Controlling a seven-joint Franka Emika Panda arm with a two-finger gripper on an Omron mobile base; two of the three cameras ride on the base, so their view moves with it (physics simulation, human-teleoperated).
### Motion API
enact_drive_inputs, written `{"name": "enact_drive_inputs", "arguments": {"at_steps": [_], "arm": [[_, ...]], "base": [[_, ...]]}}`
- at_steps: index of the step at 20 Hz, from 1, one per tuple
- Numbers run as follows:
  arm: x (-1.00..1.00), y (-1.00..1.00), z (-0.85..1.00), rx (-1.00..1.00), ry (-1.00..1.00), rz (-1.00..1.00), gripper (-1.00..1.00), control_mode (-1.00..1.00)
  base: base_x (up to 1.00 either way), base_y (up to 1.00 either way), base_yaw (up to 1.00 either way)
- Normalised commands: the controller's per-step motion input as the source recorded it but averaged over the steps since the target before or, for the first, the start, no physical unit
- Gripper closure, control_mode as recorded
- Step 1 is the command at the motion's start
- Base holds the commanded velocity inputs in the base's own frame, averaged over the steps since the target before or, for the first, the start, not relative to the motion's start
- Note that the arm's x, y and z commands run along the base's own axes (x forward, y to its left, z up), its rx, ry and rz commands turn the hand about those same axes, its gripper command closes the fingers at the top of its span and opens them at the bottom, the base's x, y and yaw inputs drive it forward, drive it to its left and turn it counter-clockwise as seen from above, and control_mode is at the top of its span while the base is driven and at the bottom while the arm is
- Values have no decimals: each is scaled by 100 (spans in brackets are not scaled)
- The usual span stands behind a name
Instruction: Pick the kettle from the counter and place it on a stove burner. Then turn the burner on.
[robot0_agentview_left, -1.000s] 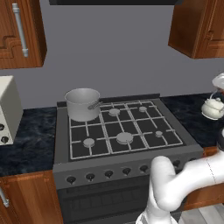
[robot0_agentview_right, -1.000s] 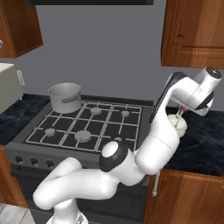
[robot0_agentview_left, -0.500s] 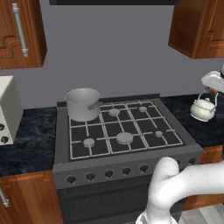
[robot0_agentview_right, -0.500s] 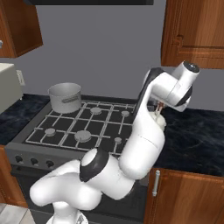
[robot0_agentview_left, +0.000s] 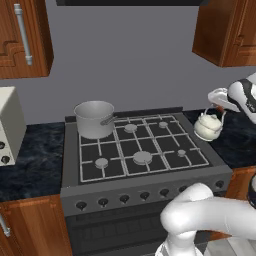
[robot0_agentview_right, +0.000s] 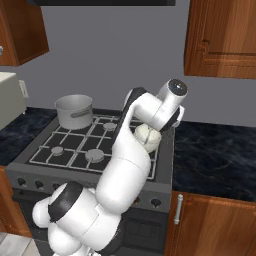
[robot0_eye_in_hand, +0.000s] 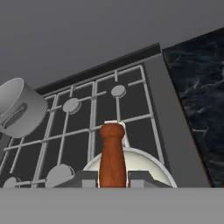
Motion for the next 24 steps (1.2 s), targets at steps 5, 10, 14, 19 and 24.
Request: {"name": "enact_drive_inputs", "arguments": {"at_steps": [5, 10, 14, 19, 24], "arm": [[1, 100, 0, -10, -4, 0, 100, -100], [19, 99, 0, -31, 9, -4, 100, -100], [16, 46, -2, -22, 12, -1, 100, -100], [0, 0, -9, -2, 3, 0, 100, -100], [6, -10, -3, 3, 3, 0, 100, -100]], "base": [[0, 0, 0], [0, 0, 0], [0, 0, 0], [0, 0, 0], [0, 0, 0]]}}
